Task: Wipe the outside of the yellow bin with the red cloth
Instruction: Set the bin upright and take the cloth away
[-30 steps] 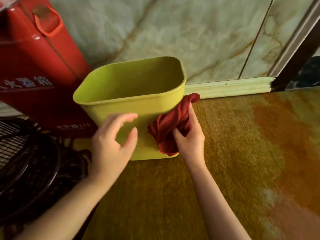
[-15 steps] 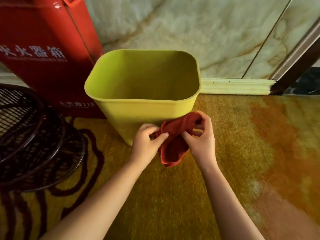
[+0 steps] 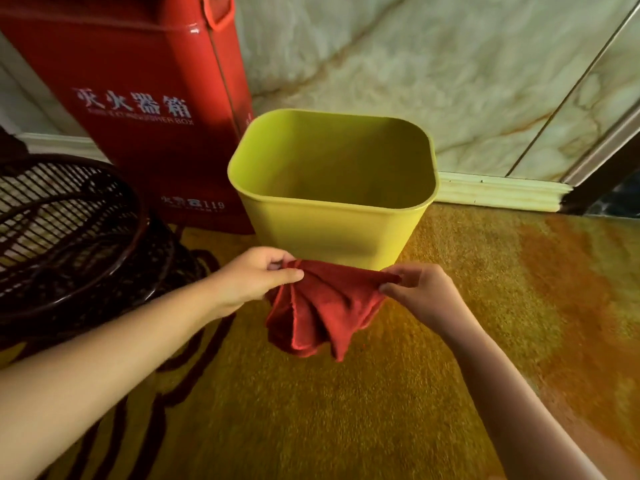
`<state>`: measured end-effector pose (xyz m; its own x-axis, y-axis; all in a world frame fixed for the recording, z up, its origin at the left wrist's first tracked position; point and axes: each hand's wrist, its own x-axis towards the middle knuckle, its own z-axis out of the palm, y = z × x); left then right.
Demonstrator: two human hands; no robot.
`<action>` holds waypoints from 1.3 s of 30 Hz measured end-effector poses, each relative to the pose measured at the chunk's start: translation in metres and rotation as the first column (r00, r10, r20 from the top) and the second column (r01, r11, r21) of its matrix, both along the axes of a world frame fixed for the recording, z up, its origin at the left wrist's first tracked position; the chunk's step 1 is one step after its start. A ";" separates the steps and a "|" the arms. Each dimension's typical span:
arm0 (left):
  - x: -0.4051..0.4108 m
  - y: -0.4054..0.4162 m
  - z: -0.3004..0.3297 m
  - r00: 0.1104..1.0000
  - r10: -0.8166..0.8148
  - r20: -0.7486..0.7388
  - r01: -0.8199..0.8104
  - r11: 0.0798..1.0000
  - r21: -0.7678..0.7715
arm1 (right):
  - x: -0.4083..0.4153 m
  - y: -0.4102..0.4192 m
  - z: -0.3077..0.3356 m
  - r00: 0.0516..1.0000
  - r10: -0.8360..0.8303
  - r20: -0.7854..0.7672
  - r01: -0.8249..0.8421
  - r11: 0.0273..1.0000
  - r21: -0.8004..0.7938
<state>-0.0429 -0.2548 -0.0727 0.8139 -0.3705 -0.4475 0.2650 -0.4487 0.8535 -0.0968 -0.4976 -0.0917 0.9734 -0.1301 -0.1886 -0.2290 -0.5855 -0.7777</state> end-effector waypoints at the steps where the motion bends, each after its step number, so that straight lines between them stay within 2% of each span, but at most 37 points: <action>1: 0.002 0.007 0.006 1.000 -0.012 -0.006 0.012 1.000 0.003 | 0.000 0.003 0.006 1.000 0.020 0.003 -0.020 1.000 -0.002; 4: 0.004 0.040 0.029 1.000 0.006 -0.004 -0.006 1.000 0.005 | 0.002 0.028 0.022 0.995 0.095 0.001 -0.095 0.989 0.118; 8: 0.001 0.090 0.055 0.999 0.038 0.031 -0.038 0.999 0.020 | 0.007 0.069 0.043 0.977 0.210 0.028 -0.208 0.925 0.317; 14: -0.009 0.176 0.084 0.991 0.108 0.080 -0.104 0.993 -0.059 | 0.025 0.141 0.080 0.939 0.301 0.168 -0.344 0.837 0.426; 18: -0.008 0.229 0.094 0.971 0.217 0.103 -0.204 0.971 -0.128 | 0.045 0.185 0.102 0.918 0.355 0.177 -0.394 0.758 0.519; 25: 0.028 0.286 0.081 0.922 0.376 0.095 -0.358 0.918 -0.169 | 0.103 0.251 0.115 0.904 0.412 0.115 -0.415 0.779 0.470; 34: 0.091 0.292 0.032 0.886 0.461 0.058 -0.451 0.883 -0.131 | 0.181 0.287 0.067 0.977 0.215 0.002 -0.203 0.922 0.330; 39: 0.107 0.284 0.002 0.843 0.538 0.014 -0.534 0.840 -0.097 | 0.199 0.293 0.031 0.994 0.105 -0.024 -0.094 0.952 0.290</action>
<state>0.0640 0.0294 -0.0702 0.9126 0.0937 -0.3979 0.4084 -0.1714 0.8965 0.1021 -0.2046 -0.0611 0.9698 0.0323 -0.2416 -0.2143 -0.3591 -0.9083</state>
